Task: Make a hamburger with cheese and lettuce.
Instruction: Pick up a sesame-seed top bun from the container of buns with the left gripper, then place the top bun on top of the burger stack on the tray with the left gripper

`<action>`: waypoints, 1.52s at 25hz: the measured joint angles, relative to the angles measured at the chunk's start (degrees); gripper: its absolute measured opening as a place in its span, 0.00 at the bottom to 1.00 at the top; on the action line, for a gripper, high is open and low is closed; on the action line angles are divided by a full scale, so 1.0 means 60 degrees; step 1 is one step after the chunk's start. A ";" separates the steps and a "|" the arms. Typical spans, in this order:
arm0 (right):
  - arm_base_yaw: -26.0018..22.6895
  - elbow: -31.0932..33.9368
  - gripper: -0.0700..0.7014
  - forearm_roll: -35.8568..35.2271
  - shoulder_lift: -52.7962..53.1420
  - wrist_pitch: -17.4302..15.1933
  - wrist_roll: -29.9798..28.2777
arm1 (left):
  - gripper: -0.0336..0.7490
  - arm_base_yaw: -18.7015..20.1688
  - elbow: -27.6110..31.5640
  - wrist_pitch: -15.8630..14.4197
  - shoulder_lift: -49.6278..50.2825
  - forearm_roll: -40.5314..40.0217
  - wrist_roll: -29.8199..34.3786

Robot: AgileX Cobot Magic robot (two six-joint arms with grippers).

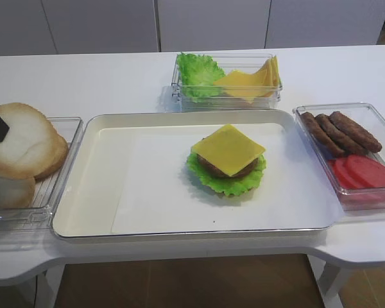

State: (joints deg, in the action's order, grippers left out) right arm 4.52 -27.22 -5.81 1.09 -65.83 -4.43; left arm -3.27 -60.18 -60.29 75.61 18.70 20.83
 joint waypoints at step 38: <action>0.0000 0.0000 0.61 0.0000 0.0000 0.0000 0.0000 | 0.27 0.7319 -0.0069 0.4097 -0.0277 -0.5519 0.1670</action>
State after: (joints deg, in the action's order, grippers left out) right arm 4.52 -27.22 -5.81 1.09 -65.83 -4.43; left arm 40.65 -60.60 -35.70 73.95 -14.41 30.85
